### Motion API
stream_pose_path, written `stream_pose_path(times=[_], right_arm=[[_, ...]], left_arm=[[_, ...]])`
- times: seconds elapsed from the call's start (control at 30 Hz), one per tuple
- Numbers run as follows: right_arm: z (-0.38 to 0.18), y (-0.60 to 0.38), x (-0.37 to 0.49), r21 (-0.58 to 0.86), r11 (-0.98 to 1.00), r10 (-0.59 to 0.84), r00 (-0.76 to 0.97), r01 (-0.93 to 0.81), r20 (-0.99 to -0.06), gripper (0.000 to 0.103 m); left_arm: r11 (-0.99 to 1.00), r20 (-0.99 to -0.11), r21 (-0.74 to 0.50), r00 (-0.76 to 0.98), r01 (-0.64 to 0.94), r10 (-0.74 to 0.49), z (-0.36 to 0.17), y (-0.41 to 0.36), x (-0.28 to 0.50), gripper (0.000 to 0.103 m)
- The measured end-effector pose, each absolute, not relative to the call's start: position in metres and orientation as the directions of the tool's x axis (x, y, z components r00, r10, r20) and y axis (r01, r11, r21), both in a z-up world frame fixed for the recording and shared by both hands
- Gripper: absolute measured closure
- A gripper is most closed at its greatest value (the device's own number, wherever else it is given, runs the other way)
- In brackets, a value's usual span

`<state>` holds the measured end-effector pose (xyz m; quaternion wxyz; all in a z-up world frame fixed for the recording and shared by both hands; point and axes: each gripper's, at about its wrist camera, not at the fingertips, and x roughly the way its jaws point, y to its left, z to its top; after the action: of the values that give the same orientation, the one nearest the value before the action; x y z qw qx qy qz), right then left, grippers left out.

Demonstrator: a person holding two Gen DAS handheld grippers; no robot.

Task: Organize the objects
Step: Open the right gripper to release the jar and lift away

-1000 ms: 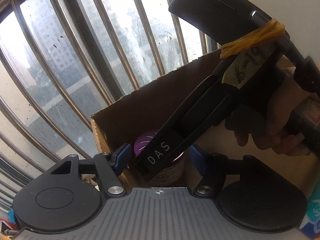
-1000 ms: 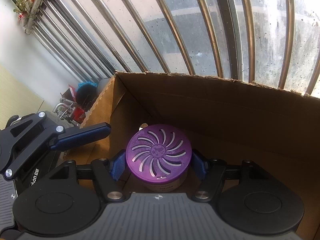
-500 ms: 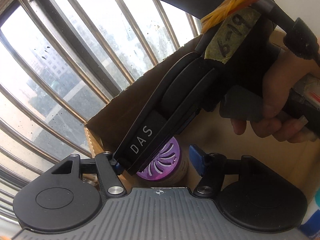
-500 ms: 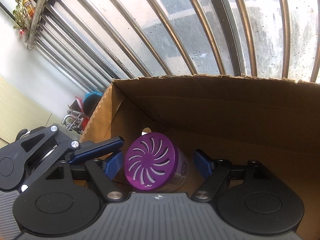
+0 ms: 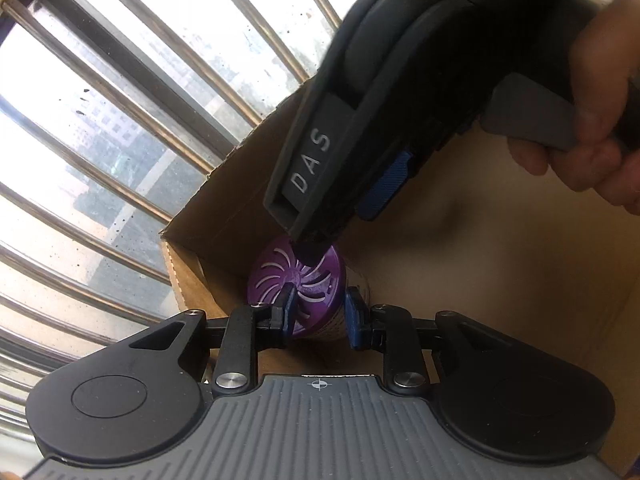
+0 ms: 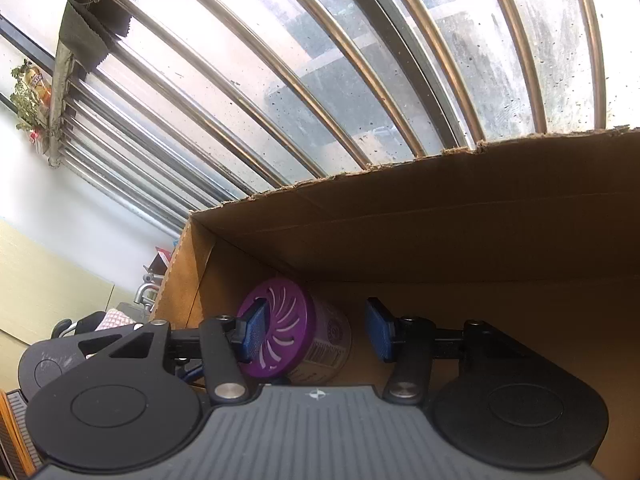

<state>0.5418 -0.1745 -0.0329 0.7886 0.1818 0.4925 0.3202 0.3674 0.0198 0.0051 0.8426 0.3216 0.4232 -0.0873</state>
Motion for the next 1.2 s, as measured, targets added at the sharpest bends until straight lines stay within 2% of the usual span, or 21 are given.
stream_pose_path(times=[0.27,0.53,0.6,0.7,0.77,0.97,1.2], right_arm=[[-0.031,-0.162,0.538,0.605,0.698,0.709,0.251,-0.384,-0.659,0.050],[-0.031,-0.159,0.535,0.610,0.679,0.720,0.207,-0.408,-0.663,0.050],[-0.030,-0.159,0.535,0.609,0.680,0.720,0.210,-0.408,-0.662,0.050],[-0.020,-0.158,0.532,0.579,0.687,0.712,0.252,-0.438,-0.655,0.050],[-0.012,-0.157,0.529,0.541,0.702,0.697,0.286,-0.463,-0.658,0.049],[0.021,-0.161,0.506,0.463,0.741,0.655,0.371,-0.487,-0.658,0.048],[0.082,-0.202,0.432,0.384,0.742,0.652,0.458,-0.550,-0.604,0.042]], left_arm=[[0.842,-0.765,0.432,0.626,0.325,0.151,0.017,0.025,0.379,0.076],[0.828,-0.763,0.471,0.612,0.303,0.210,0.030,0.009,0.374,0.075],[0.828,-0.764,0.467,0.613,0.310,0.201,0.034,0.008,0.375,0.070],[0.855,-0.766,0.400,0.632,0.329,0.115,0.048,0.012,0.369,0.056],[0.859,-0.743,0.406,0.660,0.312,0.112,0.058,0.011,0.363,0.044],[0.840,-0.674,0.450,0.732,0.303,0.097,0.093,0.000,0.325,0.039],[0.903,-0.604,0.328,0.796,0.279,-0.026,0.142,-0.006,0.244,0.037]])
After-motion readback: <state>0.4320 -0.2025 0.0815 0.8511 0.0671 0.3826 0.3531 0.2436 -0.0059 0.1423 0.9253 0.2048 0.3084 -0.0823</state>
